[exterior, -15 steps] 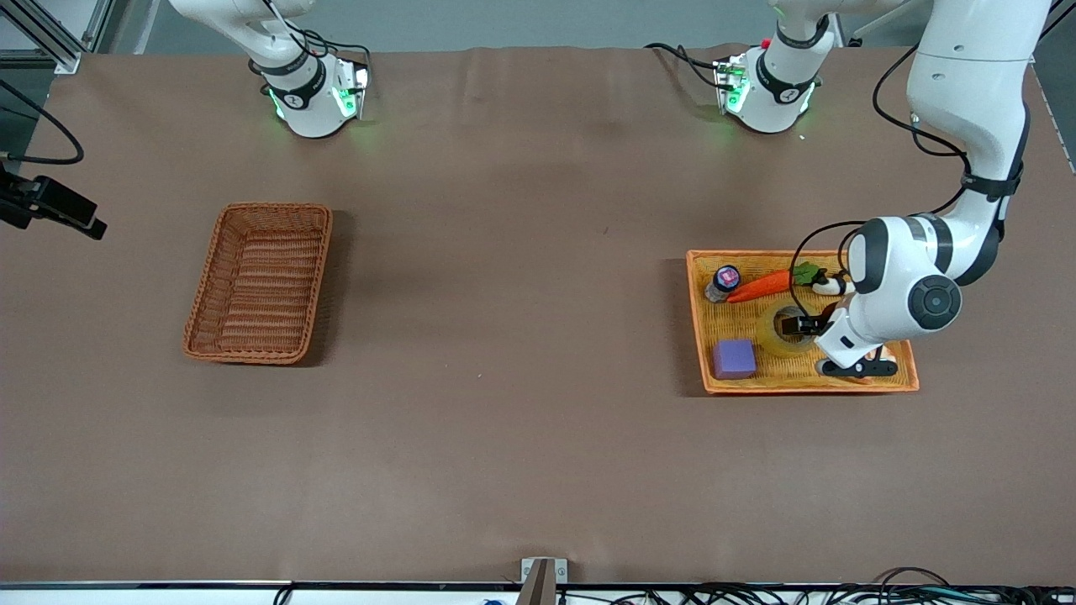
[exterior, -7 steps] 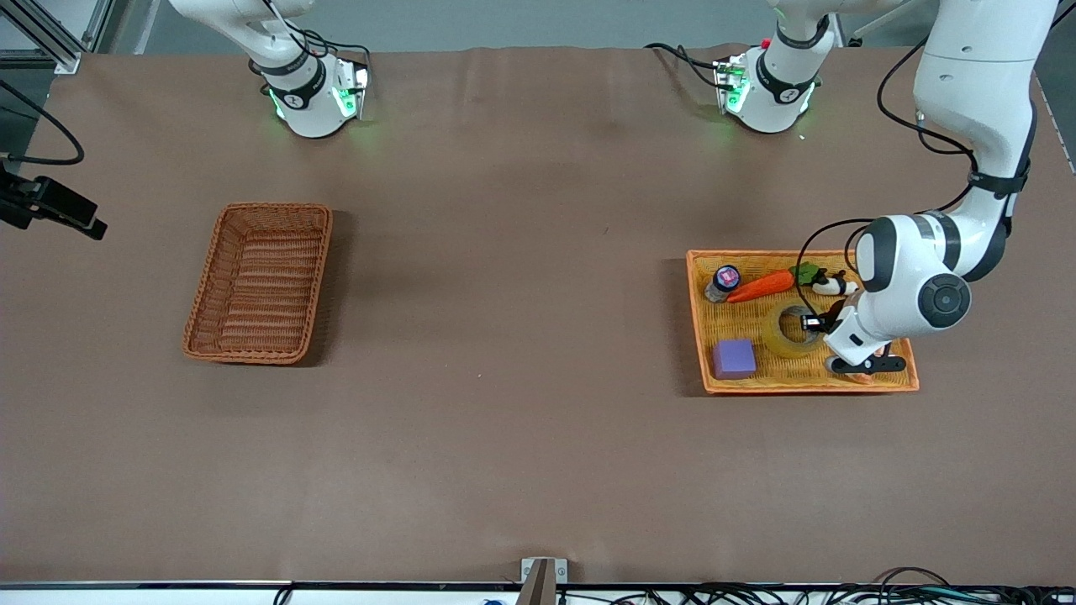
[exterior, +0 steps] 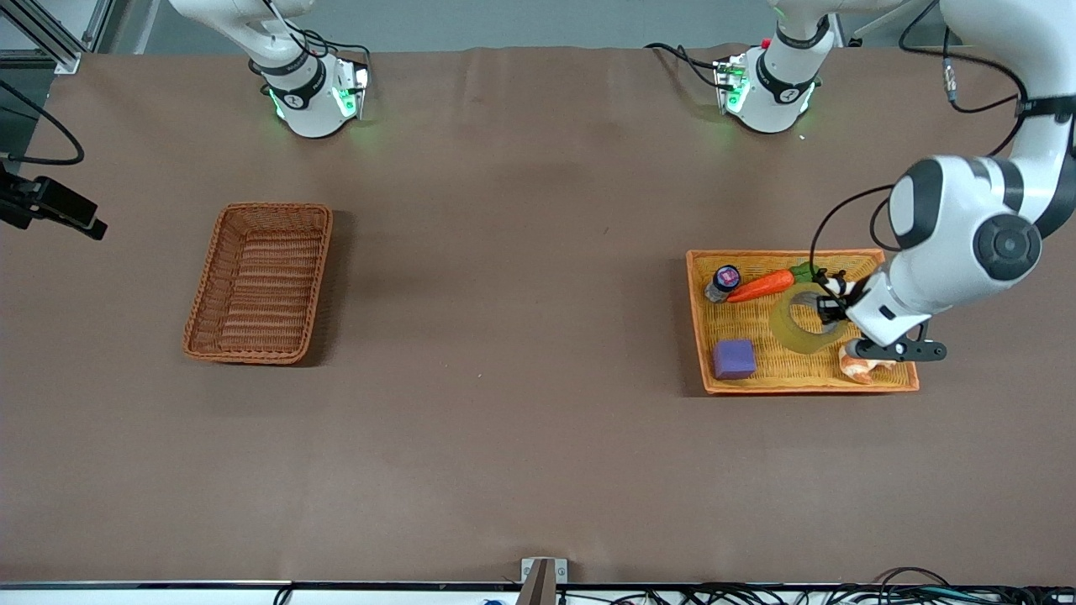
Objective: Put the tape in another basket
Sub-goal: 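Lift the tape roll with the left gripper toward the table middle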
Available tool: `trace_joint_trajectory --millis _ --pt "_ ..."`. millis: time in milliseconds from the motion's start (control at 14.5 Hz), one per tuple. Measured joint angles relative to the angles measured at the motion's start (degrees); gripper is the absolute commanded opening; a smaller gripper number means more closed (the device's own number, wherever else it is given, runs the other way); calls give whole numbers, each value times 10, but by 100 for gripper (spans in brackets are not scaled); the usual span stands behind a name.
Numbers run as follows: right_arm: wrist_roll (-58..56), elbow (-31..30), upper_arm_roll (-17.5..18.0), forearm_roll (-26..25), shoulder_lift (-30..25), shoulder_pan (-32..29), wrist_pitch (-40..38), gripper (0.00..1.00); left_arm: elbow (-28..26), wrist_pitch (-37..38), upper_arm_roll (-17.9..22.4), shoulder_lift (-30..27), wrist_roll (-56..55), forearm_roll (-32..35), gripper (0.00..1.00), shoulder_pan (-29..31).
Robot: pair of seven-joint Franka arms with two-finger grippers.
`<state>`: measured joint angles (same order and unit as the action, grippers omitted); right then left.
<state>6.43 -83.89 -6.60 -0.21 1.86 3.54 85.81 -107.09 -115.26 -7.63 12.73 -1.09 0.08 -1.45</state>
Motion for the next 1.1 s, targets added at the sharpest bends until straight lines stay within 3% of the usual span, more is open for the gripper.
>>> trace_joint_trajectory --millis 344,619,894,1101 --pt "0 0 0 0 0 0 0 100 73 37 -127 51 -97 7 3 -35" --pt "0 0 0 0 0 0 0 100 142 37 -214 159 -262 64 4 -82" --pt "0 0 -1 0 1 0 0 100 266 29 -227 296 -379 104 8 -191" --pt "0 0 0 0 1 0 0 100 350 1 -206 375 -395 106 13 -270"
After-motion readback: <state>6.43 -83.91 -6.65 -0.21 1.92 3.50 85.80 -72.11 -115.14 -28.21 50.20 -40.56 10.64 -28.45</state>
